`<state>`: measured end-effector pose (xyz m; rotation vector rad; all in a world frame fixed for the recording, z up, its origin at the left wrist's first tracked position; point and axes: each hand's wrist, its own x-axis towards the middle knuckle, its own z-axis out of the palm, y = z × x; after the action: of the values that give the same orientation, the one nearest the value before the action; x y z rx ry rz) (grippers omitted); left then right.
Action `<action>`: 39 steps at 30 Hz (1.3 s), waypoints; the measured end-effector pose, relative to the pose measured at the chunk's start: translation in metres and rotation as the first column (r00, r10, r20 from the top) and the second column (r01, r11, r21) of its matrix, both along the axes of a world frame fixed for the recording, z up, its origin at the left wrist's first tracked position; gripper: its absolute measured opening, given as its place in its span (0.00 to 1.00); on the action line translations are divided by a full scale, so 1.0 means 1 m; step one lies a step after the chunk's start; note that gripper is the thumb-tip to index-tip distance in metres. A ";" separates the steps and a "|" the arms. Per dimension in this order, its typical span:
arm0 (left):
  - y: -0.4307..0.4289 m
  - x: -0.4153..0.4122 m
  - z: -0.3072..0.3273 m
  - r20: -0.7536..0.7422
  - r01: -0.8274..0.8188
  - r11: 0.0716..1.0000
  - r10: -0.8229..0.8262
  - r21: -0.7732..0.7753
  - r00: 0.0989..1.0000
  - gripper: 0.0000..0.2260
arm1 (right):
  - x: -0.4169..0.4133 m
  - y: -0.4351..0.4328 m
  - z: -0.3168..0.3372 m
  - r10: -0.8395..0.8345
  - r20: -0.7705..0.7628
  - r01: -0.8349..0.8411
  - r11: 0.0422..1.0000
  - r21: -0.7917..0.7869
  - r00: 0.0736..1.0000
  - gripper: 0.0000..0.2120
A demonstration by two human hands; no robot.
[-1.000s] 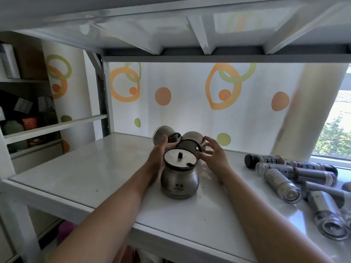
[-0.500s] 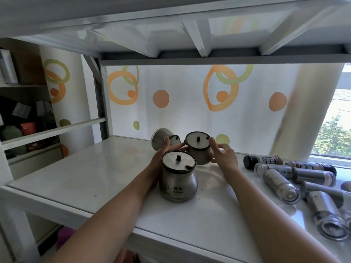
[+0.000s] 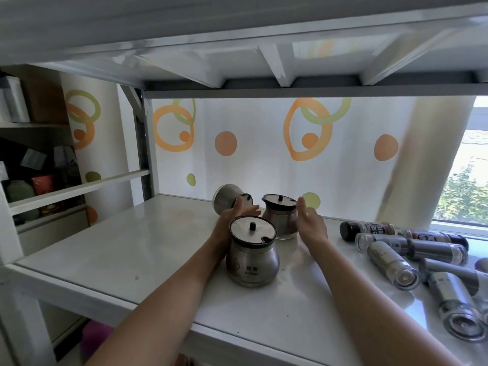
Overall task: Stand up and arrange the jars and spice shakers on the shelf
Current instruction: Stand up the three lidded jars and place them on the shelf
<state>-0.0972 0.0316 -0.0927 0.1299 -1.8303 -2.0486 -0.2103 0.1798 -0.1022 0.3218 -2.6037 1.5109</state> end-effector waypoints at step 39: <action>-0.070 -0.022 0.005 0.247 -0.389 0.676 0.645 -0.626 0.723 0.29 | 0.020 -0.111 0.080 0.635 -0.258 -0.399 0.699 0.594 0.728 0.23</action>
<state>-0.1197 -0.0385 -0.0880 0.9444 -2.2143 -1.0869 -0.1904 0.0689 -0.0218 1.4150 -2.5548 0.6451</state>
